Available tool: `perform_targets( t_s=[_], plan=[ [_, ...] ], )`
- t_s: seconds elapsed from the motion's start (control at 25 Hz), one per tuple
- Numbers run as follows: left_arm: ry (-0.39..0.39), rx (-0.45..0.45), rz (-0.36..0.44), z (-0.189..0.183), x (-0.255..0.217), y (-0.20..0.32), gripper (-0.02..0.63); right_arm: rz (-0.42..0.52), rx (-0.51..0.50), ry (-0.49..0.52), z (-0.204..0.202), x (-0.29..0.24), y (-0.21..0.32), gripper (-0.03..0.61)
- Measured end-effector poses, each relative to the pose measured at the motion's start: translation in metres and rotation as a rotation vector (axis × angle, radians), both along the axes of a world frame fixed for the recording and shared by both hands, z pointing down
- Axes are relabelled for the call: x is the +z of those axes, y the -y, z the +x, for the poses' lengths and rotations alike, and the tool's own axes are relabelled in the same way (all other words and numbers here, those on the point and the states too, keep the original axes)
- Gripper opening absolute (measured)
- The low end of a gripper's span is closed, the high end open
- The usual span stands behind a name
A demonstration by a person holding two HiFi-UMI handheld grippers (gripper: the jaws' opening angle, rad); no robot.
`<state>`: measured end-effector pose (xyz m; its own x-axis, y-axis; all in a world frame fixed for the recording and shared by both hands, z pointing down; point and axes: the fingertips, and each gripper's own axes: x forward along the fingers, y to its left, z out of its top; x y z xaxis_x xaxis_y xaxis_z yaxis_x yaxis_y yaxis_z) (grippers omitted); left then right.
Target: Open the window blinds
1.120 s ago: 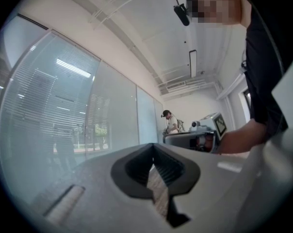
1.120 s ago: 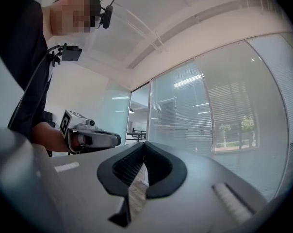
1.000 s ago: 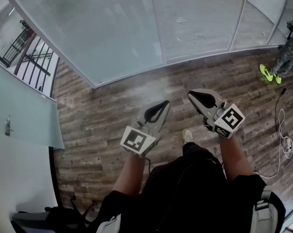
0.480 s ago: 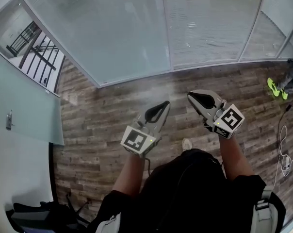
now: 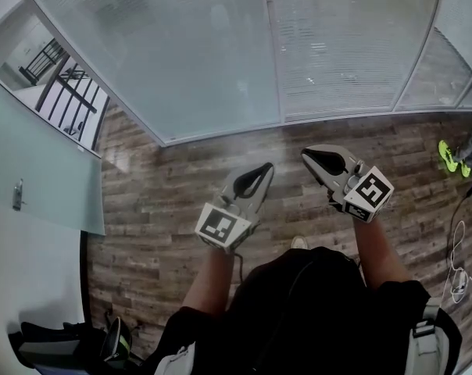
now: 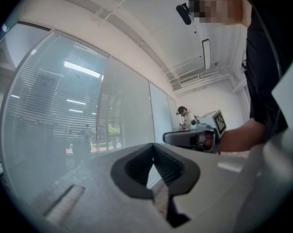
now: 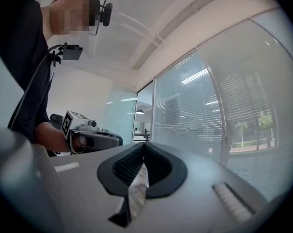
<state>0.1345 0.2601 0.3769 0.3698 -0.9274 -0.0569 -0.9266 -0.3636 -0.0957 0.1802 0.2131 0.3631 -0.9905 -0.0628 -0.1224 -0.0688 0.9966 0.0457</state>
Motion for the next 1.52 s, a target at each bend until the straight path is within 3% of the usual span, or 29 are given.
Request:
perform_targets(
  t_s=[0.72,1.52],
  plan=[
    [0.001,-0.058,0.032,-0.009,0.007,0.087,0.005,0.000,-0.055,-0.003,-0.006,0.009,0.088,0.005],
    [0.042,-0.076,-0.007,-0.006,0.010,0.100,0.005,-0.064,-0.067,0.055,-0.003,0.008,0.104,0.005]
  ],
)
